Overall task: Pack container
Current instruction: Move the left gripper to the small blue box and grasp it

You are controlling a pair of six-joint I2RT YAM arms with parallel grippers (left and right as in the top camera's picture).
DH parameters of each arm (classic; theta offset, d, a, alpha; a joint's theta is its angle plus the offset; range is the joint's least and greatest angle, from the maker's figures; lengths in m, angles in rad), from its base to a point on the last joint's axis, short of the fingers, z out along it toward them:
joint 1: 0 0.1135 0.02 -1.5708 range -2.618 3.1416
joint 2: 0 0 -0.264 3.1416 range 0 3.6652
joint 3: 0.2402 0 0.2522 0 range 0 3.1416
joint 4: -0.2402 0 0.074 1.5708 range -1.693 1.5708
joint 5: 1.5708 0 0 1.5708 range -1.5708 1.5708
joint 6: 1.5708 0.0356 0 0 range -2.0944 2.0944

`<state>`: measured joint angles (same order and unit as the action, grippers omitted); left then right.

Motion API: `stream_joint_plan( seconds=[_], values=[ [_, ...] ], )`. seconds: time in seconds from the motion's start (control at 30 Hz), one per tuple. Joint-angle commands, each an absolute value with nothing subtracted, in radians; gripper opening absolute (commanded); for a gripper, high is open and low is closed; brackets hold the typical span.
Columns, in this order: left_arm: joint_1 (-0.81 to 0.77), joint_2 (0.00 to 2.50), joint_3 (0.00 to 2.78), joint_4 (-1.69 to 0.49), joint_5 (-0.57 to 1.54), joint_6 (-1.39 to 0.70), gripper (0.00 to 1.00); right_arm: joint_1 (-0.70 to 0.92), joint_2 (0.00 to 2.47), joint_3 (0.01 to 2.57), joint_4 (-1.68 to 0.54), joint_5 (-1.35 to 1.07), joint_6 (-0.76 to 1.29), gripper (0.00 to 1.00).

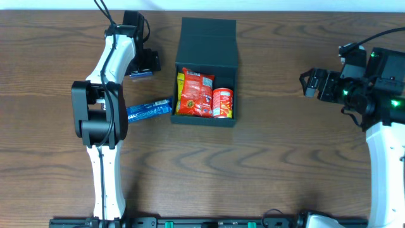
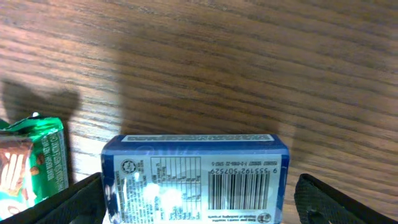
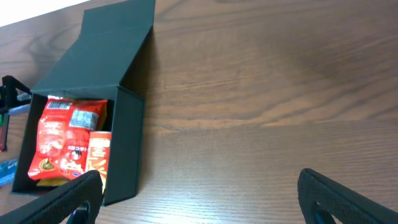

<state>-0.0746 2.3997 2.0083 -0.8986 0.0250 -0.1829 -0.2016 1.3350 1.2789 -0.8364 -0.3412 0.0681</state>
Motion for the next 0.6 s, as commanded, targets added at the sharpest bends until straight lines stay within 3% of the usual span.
stream_joint_plan(
  seconds=[0.0,0.37,0.57],
  values=[
    [-0.072,2.417,2.016,-0.896,0.045,-0.180,0.95,-0.216,1.339,1.273,-0.829,-0.349,0.082,0.99],
    [-0.072,2.442,2.015,-0.923,0.045,-0.187,1.00,-0.216,1.339,1.273,-0.826,-0.349,0.082,0.99],
    [-0.071,2.442,2.015,-0.933,0.041,-0.187,0.85,-0.216,1.339,1.273,-0.826,-0.349,0.082,1.00]
  ],
)
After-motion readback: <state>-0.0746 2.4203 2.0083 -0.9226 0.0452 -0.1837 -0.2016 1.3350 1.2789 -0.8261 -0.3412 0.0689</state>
